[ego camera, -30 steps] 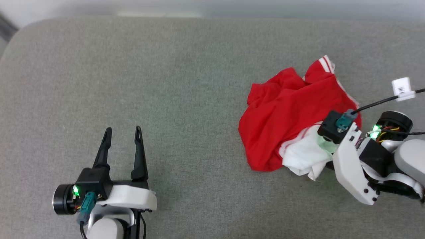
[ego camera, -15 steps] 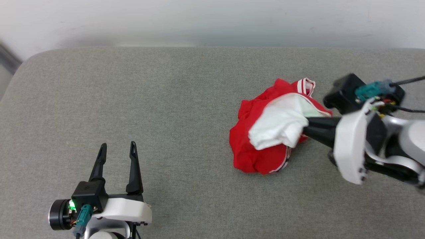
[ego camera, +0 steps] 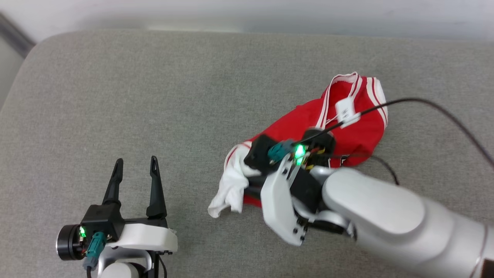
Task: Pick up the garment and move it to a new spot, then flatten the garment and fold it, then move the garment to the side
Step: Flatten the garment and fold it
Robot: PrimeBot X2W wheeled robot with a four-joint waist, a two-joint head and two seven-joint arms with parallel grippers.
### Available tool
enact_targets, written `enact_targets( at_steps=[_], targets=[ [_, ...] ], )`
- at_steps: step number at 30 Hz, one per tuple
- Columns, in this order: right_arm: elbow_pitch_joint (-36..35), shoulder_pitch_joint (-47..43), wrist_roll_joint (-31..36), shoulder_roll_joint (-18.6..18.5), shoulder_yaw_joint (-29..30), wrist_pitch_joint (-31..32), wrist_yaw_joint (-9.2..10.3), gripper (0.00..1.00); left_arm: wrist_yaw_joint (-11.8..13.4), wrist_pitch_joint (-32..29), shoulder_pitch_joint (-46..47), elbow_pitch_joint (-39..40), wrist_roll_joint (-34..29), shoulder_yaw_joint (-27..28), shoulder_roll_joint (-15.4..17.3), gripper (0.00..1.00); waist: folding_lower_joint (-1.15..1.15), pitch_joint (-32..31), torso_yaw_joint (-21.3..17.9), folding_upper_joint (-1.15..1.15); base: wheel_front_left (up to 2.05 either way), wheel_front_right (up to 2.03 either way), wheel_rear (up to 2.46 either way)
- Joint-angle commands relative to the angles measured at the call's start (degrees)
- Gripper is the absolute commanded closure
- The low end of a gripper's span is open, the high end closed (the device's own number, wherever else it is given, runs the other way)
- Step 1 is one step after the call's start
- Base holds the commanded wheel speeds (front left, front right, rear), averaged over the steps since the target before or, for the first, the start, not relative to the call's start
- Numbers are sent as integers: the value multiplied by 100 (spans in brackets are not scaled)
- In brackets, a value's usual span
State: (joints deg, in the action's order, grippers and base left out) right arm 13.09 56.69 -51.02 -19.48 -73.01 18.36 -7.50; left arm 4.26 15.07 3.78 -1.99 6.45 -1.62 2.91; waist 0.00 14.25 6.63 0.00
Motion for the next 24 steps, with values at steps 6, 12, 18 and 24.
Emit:
enact_targets(
  at_steps=[6,12,18,24],
  targets=[
    [386,-896,829,445,-22,899,3,100,28,15,223,-51,64,-106,-5,0,0,257,142,0,0,0,0],
    [516,-1064,984,539,-33,744,2,100,25,15,221,-95,38,-53,-6,0,0,250,50,0,0,0,0],
    [115,-835,1005,250,-35,45,2,0,-25,15,107,-174,-19,30,-5,0,0,-57,-78,0,0,0,0],
    [-352,-365,763,-451,95,-863,3,0,-39,15,-91,-137,-68,138,-5,0,0,-375,-214,0,0,0,0]
  ],
)
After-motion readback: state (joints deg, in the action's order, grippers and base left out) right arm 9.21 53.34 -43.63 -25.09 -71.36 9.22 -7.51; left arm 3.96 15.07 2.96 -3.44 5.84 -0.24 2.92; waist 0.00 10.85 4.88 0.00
